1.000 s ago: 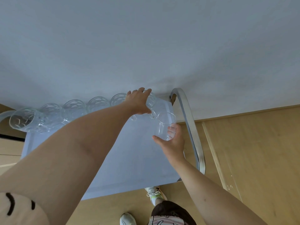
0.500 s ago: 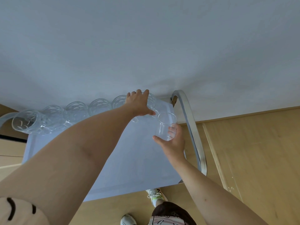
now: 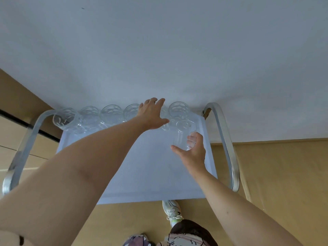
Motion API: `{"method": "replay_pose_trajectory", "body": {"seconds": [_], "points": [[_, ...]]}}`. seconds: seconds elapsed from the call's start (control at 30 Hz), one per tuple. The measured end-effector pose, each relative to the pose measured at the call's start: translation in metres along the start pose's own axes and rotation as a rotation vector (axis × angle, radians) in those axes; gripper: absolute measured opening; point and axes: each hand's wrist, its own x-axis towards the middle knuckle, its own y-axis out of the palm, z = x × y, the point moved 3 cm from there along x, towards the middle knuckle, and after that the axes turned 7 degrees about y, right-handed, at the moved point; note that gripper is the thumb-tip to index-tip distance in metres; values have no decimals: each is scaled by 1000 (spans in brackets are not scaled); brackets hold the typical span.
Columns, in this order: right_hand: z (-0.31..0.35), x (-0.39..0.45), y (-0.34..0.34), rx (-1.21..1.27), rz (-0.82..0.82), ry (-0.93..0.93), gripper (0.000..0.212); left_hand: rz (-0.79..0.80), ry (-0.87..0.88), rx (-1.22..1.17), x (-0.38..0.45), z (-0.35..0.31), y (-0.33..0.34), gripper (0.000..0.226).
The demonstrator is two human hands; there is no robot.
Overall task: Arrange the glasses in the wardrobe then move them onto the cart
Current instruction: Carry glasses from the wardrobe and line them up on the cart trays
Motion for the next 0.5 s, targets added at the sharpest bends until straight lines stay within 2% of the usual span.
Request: {"method": "replay_pose_trajectory", "body": {"seconds": [0.5], "points": [[37,-100,42,-26,17,-157,82,-134,-36,-27,-148,49,-18,86]]}}
